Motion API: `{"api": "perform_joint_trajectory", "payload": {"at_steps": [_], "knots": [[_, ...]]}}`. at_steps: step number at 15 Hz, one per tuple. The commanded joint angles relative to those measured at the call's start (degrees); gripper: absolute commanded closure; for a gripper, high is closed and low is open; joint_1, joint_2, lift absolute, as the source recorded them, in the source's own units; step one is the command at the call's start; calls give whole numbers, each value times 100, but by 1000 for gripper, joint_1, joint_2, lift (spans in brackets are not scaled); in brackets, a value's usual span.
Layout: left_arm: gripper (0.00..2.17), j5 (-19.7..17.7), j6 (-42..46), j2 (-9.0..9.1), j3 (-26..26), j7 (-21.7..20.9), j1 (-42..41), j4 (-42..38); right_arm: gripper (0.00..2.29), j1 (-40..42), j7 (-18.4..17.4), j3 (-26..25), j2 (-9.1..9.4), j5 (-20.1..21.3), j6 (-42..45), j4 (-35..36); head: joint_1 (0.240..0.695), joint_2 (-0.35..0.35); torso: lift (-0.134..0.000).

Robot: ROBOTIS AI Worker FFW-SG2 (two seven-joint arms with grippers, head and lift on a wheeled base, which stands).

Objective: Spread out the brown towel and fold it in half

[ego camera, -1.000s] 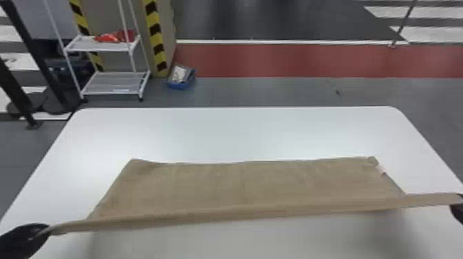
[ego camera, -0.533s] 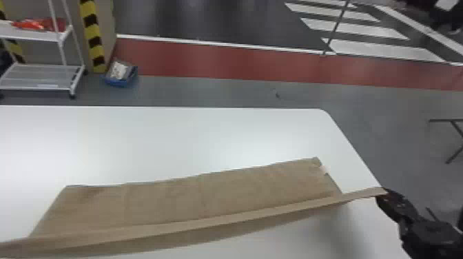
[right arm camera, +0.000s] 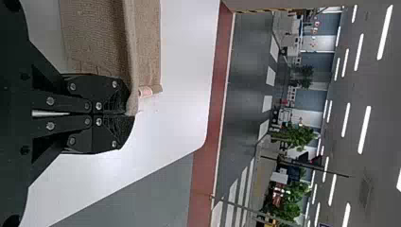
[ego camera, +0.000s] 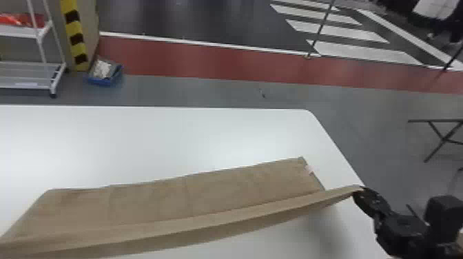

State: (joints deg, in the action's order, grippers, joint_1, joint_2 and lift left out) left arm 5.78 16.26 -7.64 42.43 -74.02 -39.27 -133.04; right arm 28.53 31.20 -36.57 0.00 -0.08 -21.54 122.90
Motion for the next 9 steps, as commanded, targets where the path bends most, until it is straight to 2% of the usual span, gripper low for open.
{"api": "perform_joint_trajectory", "payload": {"at_steps": [1,4,5,7,9], "knots": [[1673,90,30,-62,64,-262,-36,305,1193,-6,0,19,5,35,14,-38,695,-267,-128],[1673,336,-40,-247,55,-798,-54,551,1197,-14,8,36,5,78,-22,-38,695,-249,-128],[1673,564,-76,-317,-138,-842,-45,665,1193,-14,8,72,5,114,-22,-38,695,-245,-128],[1673,793,-234,-414,-376,-789,280,947,1193,-155,35,115,5,254,-180,-12,695,-242,-128],[1673,933,-550,-572,-560,-798,684,1149,1193,-489,167,159,5,544,-795,6,695,-229,-128]]}}
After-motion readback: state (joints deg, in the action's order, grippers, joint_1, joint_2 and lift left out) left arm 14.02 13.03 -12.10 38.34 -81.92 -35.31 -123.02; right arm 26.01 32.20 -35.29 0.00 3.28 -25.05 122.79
